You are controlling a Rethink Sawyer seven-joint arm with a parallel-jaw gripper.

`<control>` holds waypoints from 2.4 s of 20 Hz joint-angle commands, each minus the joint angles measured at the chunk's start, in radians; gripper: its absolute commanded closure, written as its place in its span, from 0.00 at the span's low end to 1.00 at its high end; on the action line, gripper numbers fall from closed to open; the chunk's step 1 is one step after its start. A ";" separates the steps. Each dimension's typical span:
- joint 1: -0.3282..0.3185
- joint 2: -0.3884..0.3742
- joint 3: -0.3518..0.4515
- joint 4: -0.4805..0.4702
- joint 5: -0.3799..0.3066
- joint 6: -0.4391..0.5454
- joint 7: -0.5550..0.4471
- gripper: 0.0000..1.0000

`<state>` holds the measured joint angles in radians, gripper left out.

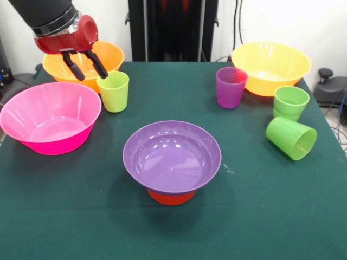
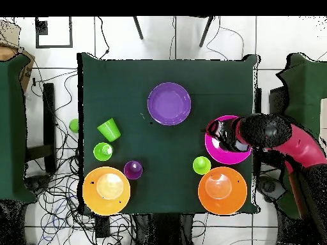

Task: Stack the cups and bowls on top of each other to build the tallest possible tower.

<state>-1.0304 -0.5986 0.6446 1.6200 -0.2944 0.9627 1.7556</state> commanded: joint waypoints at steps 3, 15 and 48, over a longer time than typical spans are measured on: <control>0.080 0.100 -0.020 0.001 -0.087 -0.085 -0.066 0.00; 0.037 -0.023 0.011 0.170 -0.026 -0.084 -0.029 0.00; 0.164 -0.126 -0.134 0.179 -0.115 -0.330 0.071 0.00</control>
<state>-0.9085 -0.7098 0.5738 1.7490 -0.3908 0.6058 1.7556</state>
